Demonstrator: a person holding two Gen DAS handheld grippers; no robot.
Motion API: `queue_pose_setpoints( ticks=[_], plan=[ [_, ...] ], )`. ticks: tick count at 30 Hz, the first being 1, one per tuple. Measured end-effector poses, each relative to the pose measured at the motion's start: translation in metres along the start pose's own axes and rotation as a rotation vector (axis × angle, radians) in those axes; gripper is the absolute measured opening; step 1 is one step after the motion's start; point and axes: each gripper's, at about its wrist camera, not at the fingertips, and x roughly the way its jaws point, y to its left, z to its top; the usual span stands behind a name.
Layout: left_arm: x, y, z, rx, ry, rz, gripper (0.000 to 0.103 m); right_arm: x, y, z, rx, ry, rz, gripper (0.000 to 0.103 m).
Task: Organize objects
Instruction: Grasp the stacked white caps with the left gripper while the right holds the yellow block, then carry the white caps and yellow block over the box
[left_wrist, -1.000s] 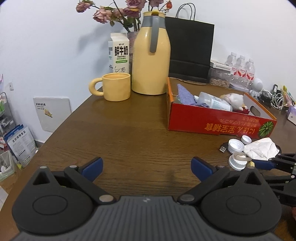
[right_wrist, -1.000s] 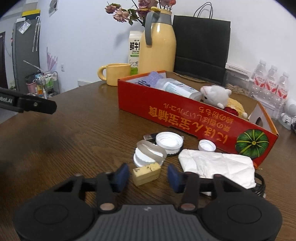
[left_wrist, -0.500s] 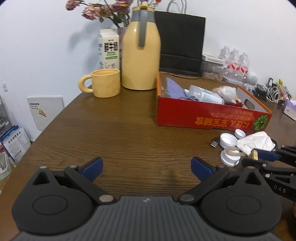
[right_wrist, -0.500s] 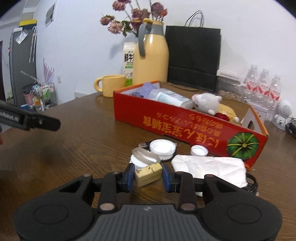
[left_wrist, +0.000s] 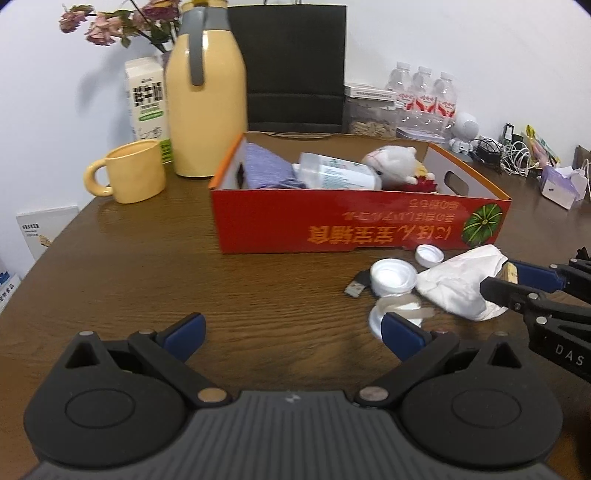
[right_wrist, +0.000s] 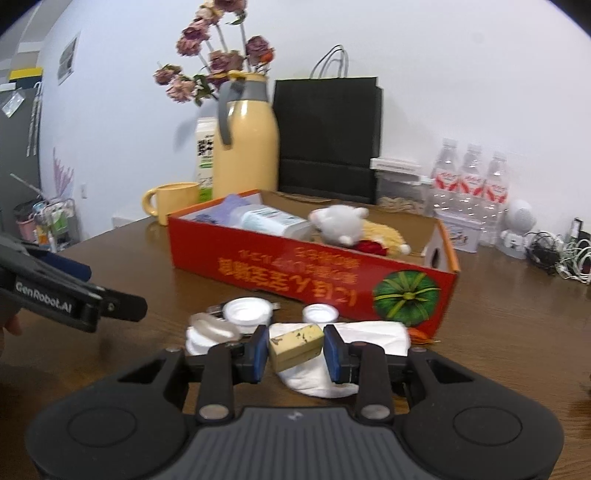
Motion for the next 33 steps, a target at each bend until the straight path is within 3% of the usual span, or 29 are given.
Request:
queue_pose_setpoints(
  ticks=[8,17,19,23,28,33],
  plan=[
    [0.023,-0.027,0.006,0.045,0.005,-0.008,0.103,-0.003,-0.026,-0.002,0.062,-0.020,-0.058,0.030],
    [0.033,-0.038,0.007,0.013,-0.009,-0.036,0.099,-0.007,-0.026,-0.003,0.065,-0.044,-0.040,0.031],
    [0.033,-0.038,0.006,0.012,-0.014,-0.040,0.086,-0.007,-0.026,-0.003,0.066,-0.047,-0.037,0.031],
    [0.032,-0.036,0.005,0.001,-0.015,-0.081,0.072,-0.008,-0.026,-0.003,0.065,-0.050,-0.036,0.031],
    [0.025,-0.039,0.001,0.013,-0.037,-0.125,0.033,-0.008,-0.026,-0.003,0.071,-0.047,-0.037,0.031],
    [0.018,-0.040,-0.003,0.014,-0.052,-0.140,0.013,-0.008,-0.027,-0.003,0.078,-0.046,-0.041,0.031]
  ],
)
